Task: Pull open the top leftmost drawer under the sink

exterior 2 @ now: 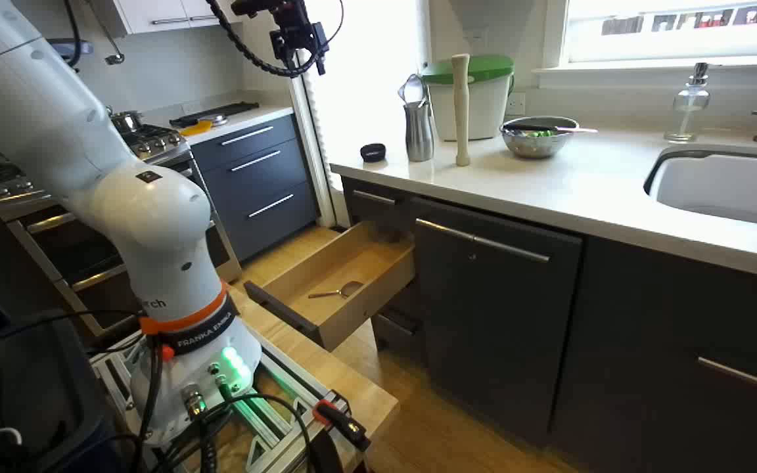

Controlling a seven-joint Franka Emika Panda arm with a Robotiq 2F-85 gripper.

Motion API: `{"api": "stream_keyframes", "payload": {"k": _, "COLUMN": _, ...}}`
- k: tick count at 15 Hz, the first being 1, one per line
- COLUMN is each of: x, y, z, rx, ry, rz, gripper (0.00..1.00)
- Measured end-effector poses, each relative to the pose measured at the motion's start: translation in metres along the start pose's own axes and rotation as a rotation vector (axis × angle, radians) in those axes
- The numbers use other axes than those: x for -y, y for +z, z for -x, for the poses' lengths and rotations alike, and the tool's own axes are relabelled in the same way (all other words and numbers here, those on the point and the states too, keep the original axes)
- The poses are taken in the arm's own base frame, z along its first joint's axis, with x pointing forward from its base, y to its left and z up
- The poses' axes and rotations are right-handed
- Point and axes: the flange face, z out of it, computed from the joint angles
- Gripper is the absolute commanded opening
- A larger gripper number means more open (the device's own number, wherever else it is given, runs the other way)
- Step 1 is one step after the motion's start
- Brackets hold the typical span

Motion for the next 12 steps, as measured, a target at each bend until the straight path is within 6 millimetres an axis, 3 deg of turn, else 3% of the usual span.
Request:
{"api": "stream_keyframes", "payload": {"k": 6, "x": -0.005, "y": 0.005, "z": -0.002, "rx": 0.009, "ry": 0.074, "rz": 0.000, "gripper": 1.00}}
{"api": "stream_keyframes", "payload": {"k": 8, "x": -0.008, "y": 0.023, "z": -0.006, "rx": 0.049, "ry": 0.168, "rz": 0.000, "gripper": 1.00}}
{"api": "stream_keyframes", "payload": {"k": 12, "x": -0.011, "y": 0.085, "z": -0.007, "rx": 0.085, "ry": 0.380, "rz": 0.029, "gripper": 1.00}}
